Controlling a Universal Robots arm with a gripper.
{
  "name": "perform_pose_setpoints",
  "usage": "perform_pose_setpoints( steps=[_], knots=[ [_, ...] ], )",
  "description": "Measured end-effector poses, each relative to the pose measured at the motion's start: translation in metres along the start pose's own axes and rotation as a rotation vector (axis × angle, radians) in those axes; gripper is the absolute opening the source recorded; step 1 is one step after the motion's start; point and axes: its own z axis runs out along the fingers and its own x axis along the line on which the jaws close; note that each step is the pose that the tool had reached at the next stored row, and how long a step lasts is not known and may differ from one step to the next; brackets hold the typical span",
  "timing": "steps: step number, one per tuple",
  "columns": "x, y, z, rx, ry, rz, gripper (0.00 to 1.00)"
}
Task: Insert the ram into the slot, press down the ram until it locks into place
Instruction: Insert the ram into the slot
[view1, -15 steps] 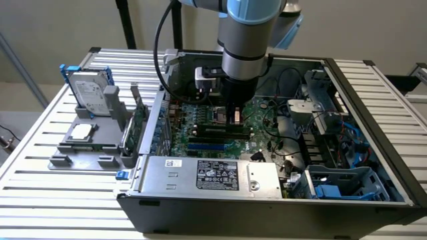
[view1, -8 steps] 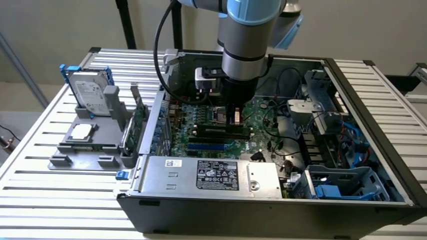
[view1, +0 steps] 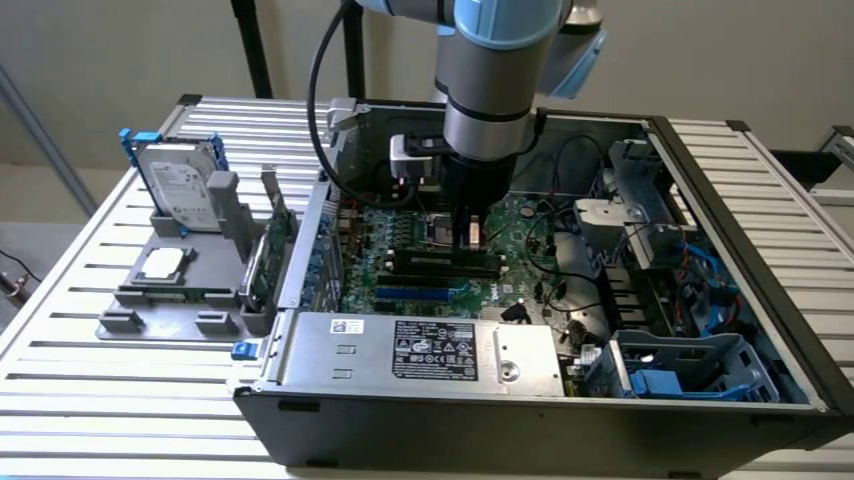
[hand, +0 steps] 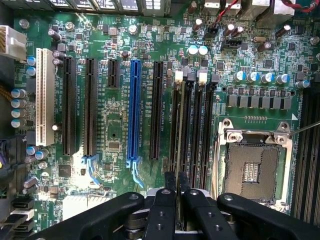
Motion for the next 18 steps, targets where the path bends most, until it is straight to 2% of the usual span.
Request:
perform_pose_setpoints(
  steps=[7,18],
  knots=[
    [0.0001,-0.0008,-0.0006,-0.0001,0.0007,0.000,0.13],
    [0.0002,-0.0009,-0.0001,-0.0003,0.0071,0.000,0.13]
  ],
)
